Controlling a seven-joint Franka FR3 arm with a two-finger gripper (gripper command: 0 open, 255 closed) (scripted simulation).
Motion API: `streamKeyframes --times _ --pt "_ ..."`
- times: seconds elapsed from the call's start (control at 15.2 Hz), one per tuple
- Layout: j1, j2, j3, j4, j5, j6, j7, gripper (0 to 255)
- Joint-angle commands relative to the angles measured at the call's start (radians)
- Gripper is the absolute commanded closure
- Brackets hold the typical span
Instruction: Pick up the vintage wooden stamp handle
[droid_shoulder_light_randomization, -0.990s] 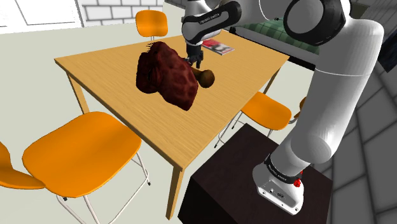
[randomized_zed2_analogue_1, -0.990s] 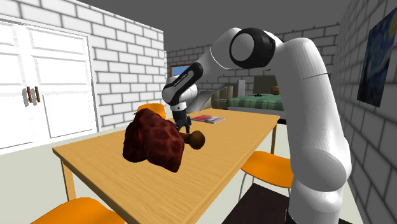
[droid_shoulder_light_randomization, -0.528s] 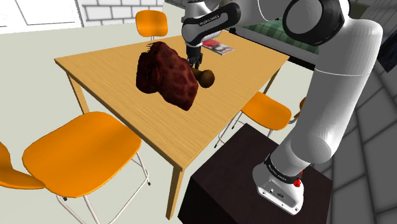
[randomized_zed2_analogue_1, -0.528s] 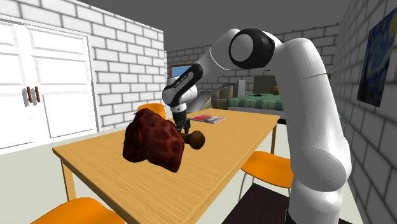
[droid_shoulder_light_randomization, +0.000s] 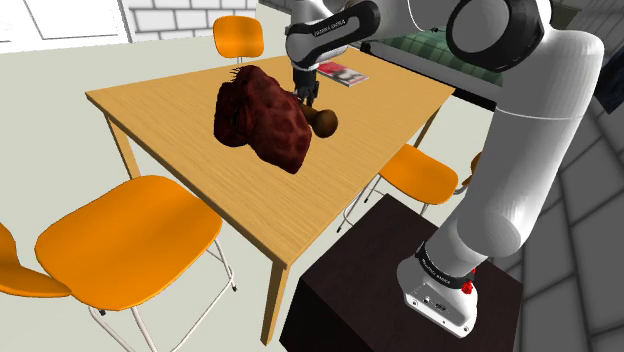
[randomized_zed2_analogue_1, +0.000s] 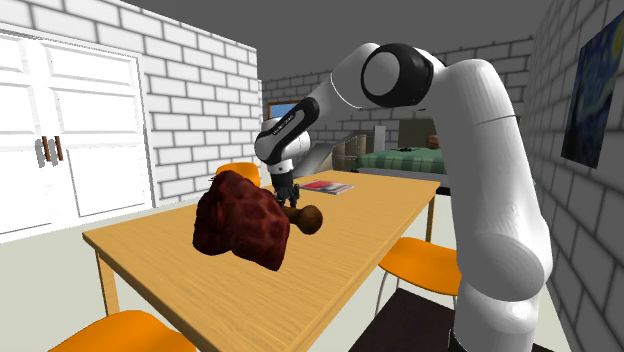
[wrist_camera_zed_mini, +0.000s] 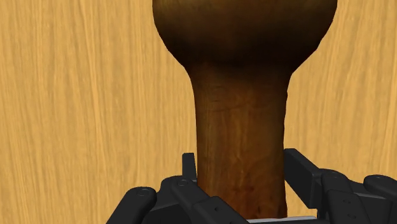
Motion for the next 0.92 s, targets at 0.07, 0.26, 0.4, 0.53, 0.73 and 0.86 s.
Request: streamKeyframes --times 0.07,0.26,0.4,0.53,0.73,0.86 --pt "0.000 -0.016 0.000 0.018 0.001 -0.033 -0.005 255" --pt "0.001 -0.031 0.000 0.040 0.002 -0.068 -0.009 255" --pt "0.001 -0.039 0.000 0.055 0.003 -0.092 -0.012 255" --pt "0.002 -0.047 0.000 0.071 0.003 -0.116 -0.015 255" --pt "0.002 -0.057 0.000 0.098 0.004 -0.152 -0.020 255" --pt "0.002 -0.058 0.000 0.099 0.004 -0.154 -0.020 255"
